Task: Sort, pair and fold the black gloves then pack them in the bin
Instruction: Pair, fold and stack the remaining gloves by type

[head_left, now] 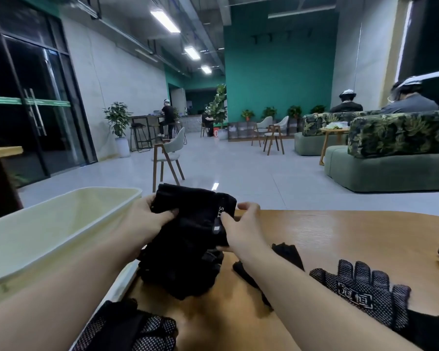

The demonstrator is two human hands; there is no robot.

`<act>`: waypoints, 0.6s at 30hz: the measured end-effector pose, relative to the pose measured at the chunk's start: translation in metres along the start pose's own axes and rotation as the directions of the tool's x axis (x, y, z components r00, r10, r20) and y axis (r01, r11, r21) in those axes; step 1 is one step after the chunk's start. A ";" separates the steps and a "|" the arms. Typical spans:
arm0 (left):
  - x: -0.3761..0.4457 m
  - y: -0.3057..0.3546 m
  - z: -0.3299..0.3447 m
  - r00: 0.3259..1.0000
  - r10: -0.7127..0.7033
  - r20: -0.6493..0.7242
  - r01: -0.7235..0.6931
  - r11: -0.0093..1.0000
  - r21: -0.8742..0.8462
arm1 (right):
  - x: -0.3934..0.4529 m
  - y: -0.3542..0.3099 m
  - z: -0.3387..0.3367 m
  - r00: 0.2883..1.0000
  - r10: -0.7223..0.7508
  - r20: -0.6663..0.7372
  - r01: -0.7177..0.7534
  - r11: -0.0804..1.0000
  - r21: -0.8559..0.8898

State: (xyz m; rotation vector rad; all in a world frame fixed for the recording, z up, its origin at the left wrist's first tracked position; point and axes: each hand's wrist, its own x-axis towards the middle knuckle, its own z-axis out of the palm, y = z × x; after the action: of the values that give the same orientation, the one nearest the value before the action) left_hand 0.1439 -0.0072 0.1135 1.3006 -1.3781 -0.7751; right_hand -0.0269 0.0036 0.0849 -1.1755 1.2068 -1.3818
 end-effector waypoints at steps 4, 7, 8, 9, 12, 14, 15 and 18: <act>0.023 -0.021 -0.007 0.997 -0.045 -0.057 0.053 0.989 0.139 | 0.023 0.006 0.016 0.995 0.094 0.026 -0.092 0.994 -0.057; 0.035 -0.038 -0.014 0.992 -0.077 -0.095 0.100 0.958 0.269 | 0.030 0.011 0.022 0.967 0.232 0.100 -0.228 0.972 -0.054; 0.037 -0.042 -0.015 0.991 -0.078 -0.107 0.107 0.944 0.313 | 0.032 0.013 0.023 0.958 0.257 0.130 -0.247 0.965 -0.090; 0.039 -0.044 -0.015 0.991 -0.071 -0.112 0.107 0.928 0.357 | 0.032 0.015 0.024 0.950 0.273 0.155 -0.254 0.958 -0.132; 0.038 -0.043 -0.013 0.993 0.044 -0.114 0.029 0.821 0.569 | 0.032 0.021 0.025 0.948 0.268 0.170 -0.219 0.940 -0.260; 0.031 -0.032 -0.010 0.978 0.203 -0.041 -0.108 0.671 0.734 | 0.033 0.026 0.027 0.956 0.252 0.151 -0.195 0.929 -0.314; 0.028 -0.027 -0.006 0.964 0.264 0.037 -0.196 0.609 0.768 | 0.033 0.028 0.028 0.962 0.240 0.129 -0.187 0.926 -0.329; 0.019 -0.019 0.007 0.959 0.131 0.249 -0.280 0.543 0.792 | 0.031 0.036 0.031 0.987 0.136 0.081 -0.088 0.899 -0.429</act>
State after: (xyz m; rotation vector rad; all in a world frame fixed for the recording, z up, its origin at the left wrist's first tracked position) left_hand 0.1450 -0.0308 0.0984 1.7435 -2.1246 0.0035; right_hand 0.0026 -0.0332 0.0538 -1.4340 1.5190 -0.9769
